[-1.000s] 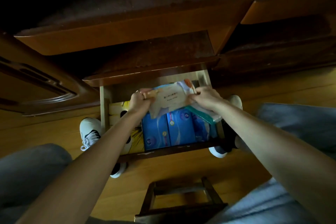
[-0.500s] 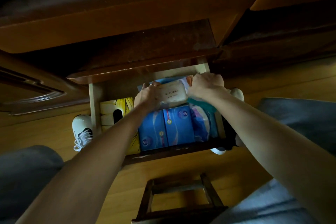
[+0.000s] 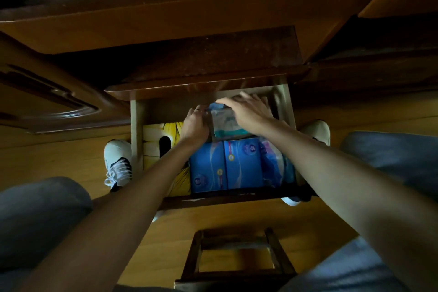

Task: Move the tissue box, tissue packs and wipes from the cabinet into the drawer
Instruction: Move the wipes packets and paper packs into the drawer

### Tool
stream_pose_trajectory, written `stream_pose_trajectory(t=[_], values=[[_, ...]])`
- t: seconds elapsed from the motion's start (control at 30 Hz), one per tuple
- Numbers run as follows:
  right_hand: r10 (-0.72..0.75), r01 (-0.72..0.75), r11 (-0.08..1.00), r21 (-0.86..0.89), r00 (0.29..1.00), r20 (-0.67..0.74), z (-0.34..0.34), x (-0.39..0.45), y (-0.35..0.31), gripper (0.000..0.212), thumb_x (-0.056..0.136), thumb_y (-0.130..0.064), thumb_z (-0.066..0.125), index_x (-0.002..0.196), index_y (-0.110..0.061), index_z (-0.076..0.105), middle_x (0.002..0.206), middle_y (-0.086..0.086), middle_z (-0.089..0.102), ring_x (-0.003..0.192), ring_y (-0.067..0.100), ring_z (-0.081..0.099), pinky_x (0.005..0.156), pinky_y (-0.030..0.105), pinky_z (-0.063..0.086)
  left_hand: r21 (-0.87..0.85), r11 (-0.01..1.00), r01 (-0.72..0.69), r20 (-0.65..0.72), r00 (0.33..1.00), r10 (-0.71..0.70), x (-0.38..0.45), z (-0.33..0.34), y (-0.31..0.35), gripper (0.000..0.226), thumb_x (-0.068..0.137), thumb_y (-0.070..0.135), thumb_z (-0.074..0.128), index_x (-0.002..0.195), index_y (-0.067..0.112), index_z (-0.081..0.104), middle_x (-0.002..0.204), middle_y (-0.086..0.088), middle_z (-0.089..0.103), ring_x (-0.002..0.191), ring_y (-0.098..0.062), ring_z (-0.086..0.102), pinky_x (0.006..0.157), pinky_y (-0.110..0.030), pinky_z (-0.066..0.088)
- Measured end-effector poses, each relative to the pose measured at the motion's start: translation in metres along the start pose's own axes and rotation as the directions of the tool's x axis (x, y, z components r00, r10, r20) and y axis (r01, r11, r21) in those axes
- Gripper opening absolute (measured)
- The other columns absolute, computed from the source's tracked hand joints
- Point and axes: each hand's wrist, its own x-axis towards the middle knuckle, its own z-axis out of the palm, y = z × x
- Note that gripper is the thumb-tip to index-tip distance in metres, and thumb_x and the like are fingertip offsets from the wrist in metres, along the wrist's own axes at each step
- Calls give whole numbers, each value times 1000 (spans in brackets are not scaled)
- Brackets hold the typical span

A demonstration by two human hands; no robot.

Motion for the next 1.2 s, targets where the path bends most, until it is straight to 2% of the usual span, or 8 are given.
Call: stream_pose_trajectory(t=[0.07, 0.2, 0.37, 0.6, 0.7, 0.93, 1.1, 1.2], values=[[-18, 20, 999, -26, 998, 53, 4, 6, 10, 56, 97, -29, 55, 148, -43, 35, 143, 1, 54, 132, 29, 44, 105, 54, 38, -45, 999, -10, 39, 999, 12, -8, 0, 4, 40, 97, 11, 55, 137, 13, 53, 127, -11, 58, 116, -25, 57, 89, -32, 50], [-2, 17, 998, -65, 973, 233, 10, 4, 36, 84, 86, -64, 61, 156, -33, 25, 159, 2, 35, 144, 29, 29, 116, 55, 24, -10, 1000, 23, 200, 980, -21, -16, 12, 9, 47, 93, 13, 60, 140, 19, 52, 135, -8, 56, 123, -25, 56, 104, -38, 50], [24, -17, 1000, -26, 951, 307, 18, -7, 53, 83, 90, -61, 59, 158, -38, 16, 165, 1, 22, 149, 29, 22, 120, 54, 16, 77, 996, -41, 234, 972, 22, -18, 21, 13, 49, 94, 17, 60, 142, 16, 52, 144, -10, 47, 128, -30, 53, 104, -38, 45], [142, -196, 975, 107, 913, 383, 34, -9, 57, 92, 94, -48, 62, 157, -43, -4, 168, -1, -13, 153, 33, -4, 120, 59, 12, 11, 995, 98, 184, 978, -99, -14, 31, 13, 64, 95, 28, 62, 151, 19, 33, 134, -12, 46, 115, -30, 56, 86, -34, 46], [176, -234, 968, 94, 892, 417, 46, -6, 58, 91, 96, -45, 58, 155, -47, -11, 165, -3, -22, 152, 37, -9, 118, 63, 13, 4, 993, 117, 204, 972, -116, -10, 33, 11, 61, 95, 28, 62, 149, 16, 36, 135, -12, 53, 121, -30, 56, 93, -37, 49], [150, -169, 985, 15, 908, 392, 54, 0, 56, 82, 99, -31, 51, 158, -39, -6, 168, 3, -15, 153, 27, -17, 120, 62, 1, 87, 990, 108, 262, 957, -127, -3, 25, 14, 61, 97, 37, 59, 151, 20, 37, 137, -15, 52, 123, -35, 55, 98, -47, 51], [200, -180, 980, -86, 889, 411, 22, -1, 38, 92, 90, -55, 59, 159, -38, 0, 169, 3, -4, 154, 29, -5, 121, 58, 2, 132, 987, 97, 327, 935, -136, -8, 7, 28, 64, 95, 31, 61, 150, 16, 34, 139, -14, 45, 124, -36, 52, 100, -49, 51], [216, -206, 976, -66, 910, 353, -10, -9, 22, 102, 83, -59, 65, 159, -34, 0, 169, 2, 2, 154, 29, -1, 121, 58, 4, 188, 982, -13, 305, 951, -46, -17, -20, 50, 63, 96, 33, 61, 150, 14, 33, 139, -14, 42, 123, -34, 54, 95, -41, 53]])
